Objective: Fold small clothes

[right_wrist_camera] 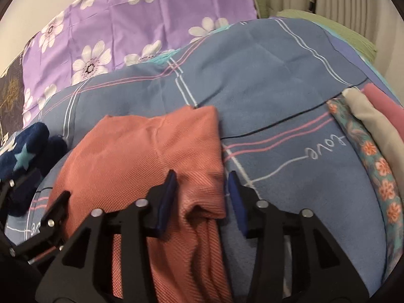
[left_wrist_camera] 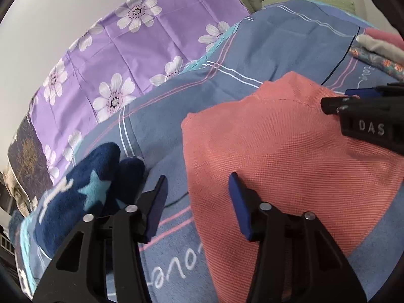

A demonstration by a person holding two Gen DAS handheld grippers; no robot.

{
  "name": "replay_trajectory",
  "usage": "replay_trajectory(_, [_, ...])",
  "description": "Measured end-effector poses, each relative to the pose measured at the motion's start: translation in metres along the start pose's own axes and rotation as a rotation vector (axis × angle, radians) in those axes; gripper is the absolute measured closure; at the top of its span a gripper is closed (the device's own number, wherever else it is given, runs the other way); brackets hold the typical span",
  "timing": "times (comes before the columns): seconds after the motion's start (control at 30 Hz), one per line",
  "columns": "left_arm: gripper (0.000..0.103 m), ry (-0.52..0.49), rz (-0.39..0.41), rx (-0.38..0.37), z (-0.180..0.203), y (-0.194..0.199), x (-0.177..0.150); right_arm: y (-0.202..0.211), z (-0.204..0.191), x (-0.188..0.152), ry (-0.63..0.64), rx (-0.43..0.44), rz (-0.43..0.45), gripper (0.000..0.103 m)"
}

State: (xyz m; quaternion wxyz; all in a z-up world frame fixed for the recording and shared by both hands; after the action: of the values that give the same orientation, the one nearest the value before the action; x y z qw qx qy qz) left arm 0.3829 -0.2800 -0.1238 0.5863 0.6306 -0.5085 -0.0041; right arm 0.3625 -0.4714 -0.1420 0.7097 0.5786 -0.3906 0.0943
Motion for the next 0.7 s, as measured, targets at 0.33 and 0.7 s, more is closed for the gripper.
replay_trajectory(0.33, [0.053, 0.105, -0.068, -0.125, 0.0, 0.031, -0.028, 0.054, -0.003, -0.015, 0.117, -0.056, 0.069, 0.058])
replay_trajectory(0.7, [0.022, 0.119, 0.167, -0.243, 0.012, 0.154, -0.042, 0.178, 0.025, -0.09, 0.122, 0.106, 0.164, 0.053])
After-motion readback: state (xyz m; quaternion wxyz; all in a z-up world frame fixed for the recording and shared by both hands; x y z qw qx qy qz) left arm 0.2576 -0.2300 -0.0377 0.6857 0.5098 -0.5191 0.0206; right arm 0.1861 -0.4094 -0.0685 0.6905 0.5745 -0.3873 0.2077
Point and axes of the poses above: each gripper's, at about its wrist camera, not at the fingertips, and y roughly against the way its jaws point, z to its right, x to its top, the point moved 7 cm from there along -y, roughly the way its jaws point, and after that the axes turned 7 degrees about -x, right-handed, at the moved point
